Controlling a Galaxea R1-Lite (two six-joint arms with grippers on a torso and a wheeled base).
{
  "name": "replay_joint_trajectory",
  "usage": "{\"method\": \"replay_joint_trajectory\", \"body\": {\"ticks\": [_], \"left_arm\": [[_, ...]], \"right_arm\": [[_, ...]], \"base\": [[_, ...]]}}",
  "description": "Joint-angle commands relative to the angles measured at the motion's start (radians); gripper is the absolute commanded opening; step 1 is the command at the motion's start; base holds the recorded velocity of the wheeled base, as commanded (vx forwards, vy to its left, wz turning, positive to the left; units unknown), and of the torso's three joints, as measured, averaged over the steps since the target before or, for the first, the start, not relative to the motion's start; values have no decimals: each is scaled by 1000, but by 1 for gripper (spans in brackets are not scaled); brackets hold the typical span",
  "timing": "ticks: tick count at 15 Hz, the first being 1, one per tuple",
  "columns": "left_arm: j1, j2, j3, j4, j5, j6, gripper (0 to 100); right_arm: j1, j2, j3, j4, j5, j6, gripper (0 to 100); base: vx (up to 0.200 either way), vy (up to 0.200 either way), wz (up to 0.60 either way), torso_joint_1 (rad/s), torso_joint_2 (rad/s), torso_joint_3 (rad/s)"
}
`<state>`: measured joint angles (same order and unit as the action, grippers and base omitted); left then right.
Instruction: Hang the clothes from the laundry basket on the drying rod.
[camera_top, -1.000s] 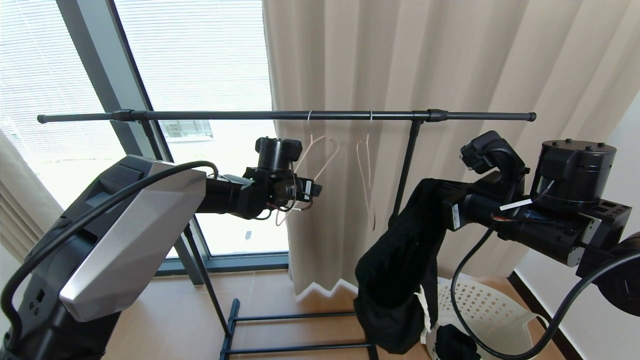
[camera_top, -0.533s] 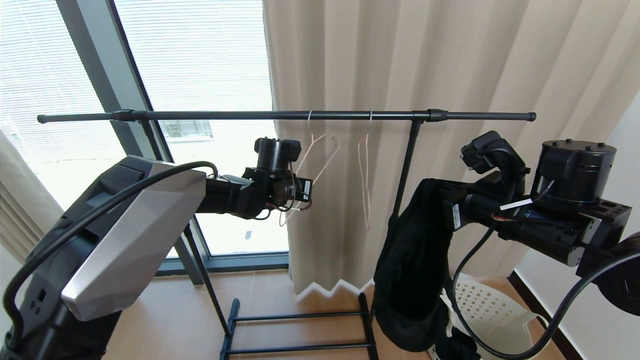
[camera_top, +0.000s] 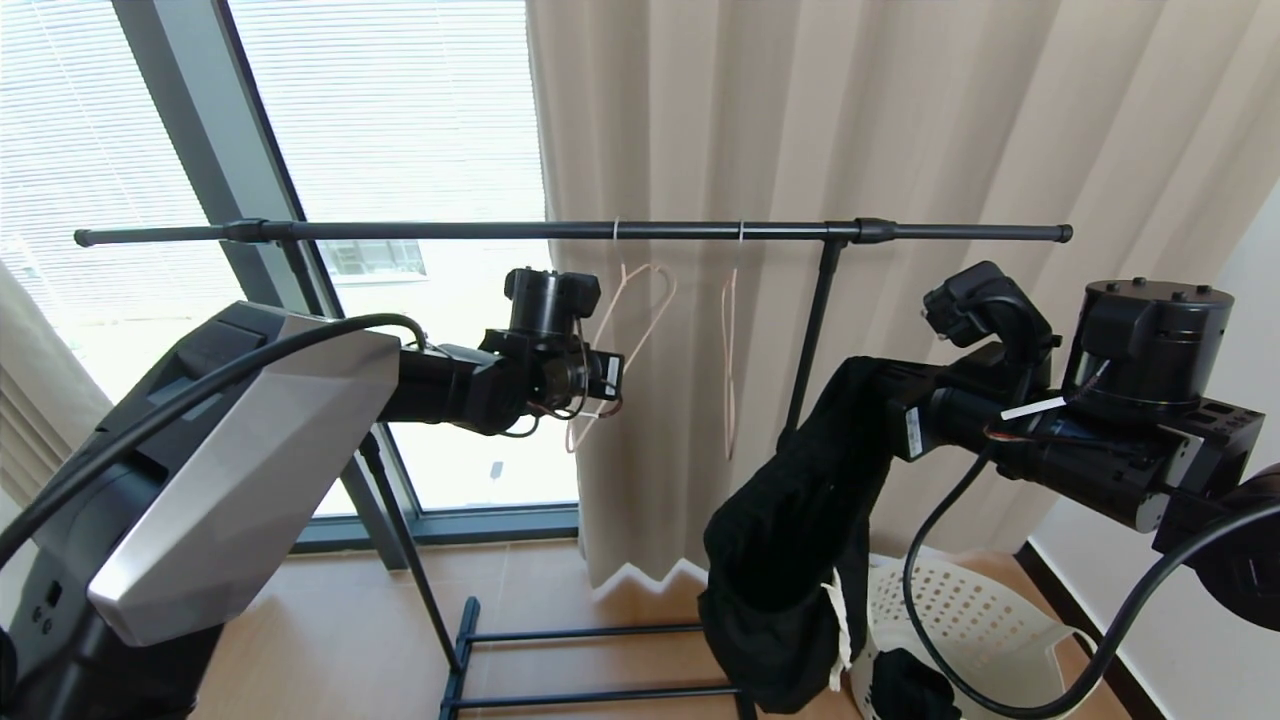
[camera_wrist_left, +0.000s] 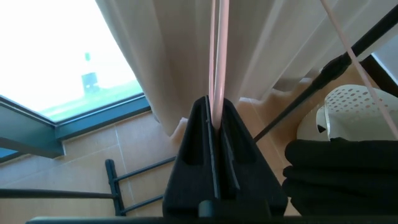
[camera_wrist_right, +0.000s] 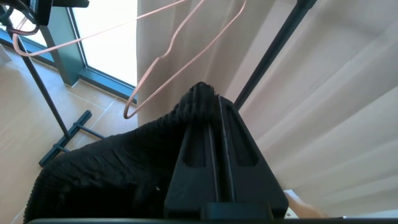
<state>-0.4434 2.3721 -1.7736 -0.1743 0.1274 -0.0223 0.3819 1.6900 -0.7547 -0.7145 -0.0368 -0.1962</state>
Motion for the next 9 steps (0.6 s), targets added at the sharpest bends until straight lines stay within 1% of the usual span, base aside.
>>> {"method": "replay_joint_trajectory", "body": {"ticks": [1, 3, 5, 7, 8, 9], "left_arm": [[-1, -53, 40, -8, 0, -10, 0], [-3, -83, 92, -41, 0, -22, 0], [-8, -143, 209, -126, -6, -19, 0], [-12, -183, 303, -183, -8, -19, 0], [-14, -186, 310, -188, -8, -19, 0], [-20, -229, 401, -248, -8, -16, 0]], "right_arm": [[0, -1, 0, 0, 0, 0, 0], [0, -3, 3, 0, 0, 0, 0], [0, 0, 5, 0, 0, 0, 0], [0, 0, 8, 0, 0, 0, 0], [0, 0, 8, 0, 0, 0, 0], [0, 0, 6, 0, 0, -2, 0]], "base": [[0, 0, 0, 0, 0, 0], [0, 0, 0, 0, 0, 0], [0, 0, 0, 0, 0, 0], [0, 0, 0, 0, 0, 0], [0, 0, 0, 0, 0, 0], [0, 0, 0, 0, 0, 0]]}}
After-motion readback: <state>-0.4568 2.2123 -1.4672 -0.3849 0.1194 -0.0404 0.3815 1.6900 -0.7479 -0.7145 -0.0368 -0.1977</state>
